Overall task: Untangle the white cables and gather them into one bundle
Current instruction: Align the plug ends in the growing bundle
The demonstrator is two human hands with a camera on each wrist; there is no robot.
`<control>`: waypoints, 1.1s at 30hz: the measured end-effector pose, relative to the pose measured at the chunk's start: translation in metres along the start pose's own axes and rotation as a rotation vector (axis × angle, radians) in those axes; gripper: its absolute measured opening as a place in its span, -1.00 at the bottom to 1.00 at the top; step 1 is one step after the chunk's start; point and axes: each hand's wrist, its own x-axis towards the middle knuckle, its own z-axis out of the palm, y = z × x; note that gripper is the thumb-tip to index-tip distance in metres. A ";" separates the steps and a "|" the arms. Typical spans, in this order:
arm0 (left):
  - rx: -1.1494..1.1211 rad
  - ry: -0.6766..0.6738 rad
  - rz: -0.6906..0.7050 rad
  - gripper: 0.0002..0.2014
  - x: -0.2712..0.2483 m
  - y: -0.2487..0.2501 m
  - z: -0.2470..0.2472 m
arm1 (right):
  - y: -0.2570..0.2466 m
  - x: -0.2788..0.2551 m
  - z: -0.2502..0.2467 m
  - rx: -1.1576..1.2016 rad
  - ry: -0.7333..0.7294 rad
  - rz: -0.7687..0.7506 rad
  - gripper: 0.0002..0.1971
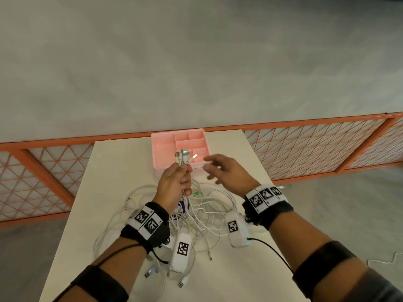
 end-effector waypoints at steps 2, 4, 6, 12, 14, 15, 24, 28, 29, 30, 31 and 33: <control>0.043 -0.075 0.000 -0.79 -0.004 0.000 0.009 | -0.027 0.010 0.011 0.177 -0.024 -0.050 -0.59; 0.049 -0.128 -0.019 -0.79 -0.007 0.000 0.014 | -0.041 0.017 0.018 0.184 -0.013 -0.100 -0.61; 0.040 -0.144 -0.058 -0.76 -0.007 0.001 0.016 | -0.046 0.021 0.022 0.115 0.003 -0.119 -0.77; 0.268 -0.154 -0.009 -0.79 -0.003 0.003 0.004 | -0.048 0.015 0.028 0.011 -0.020 -0.114 -0.76; 0.347 -0.142 0.033 -0.83 -0.003 0.001 0.003 | -0.048 0.015 0.031 -0.036 0.001 -0.110 -0.71; 0.367 -0.134 0.049 -0.85 -0.003 -0.001 0.004 | -0.048 0.015 0.033 -0.047 0.012 -0.102 -0.67; 0.079 0.071 0.018 -0.67 -0.006 0.014 0.021 | -0.026 0.002 0.052 0.336 -0.017 -0.067 -0.33; -0.329 0.104 -0.028 -0.74 0.006 0.024 0.006 | 0.007 -0.012 0.055 0.171 -0.174 -0.021 -0.71; -0.371 0.111 -0.035 -0.72 0.010 0.026 0.003 | 0.016 -0.014 0.052 0.056 -0.185 -0.014 -0.68; -0.395 0.121 -0.046 -0.70 0.012 0.025 0.000 | 0.025 -0.015 0.050 -0.047 -0.184 -0.015 -0.63; -0.413 0.130 -0.058 -0.69 0.013 0.024 0.000 | 0.032 -0.016 0.047 -0.129 -0.176 -0.024 -0.61; -0.443 0.156 -0.067 -0.69 0.013 0.018 -0.002 | 0.043 -0.016 0.040 -0.263 -0.184 -0.048 -0.63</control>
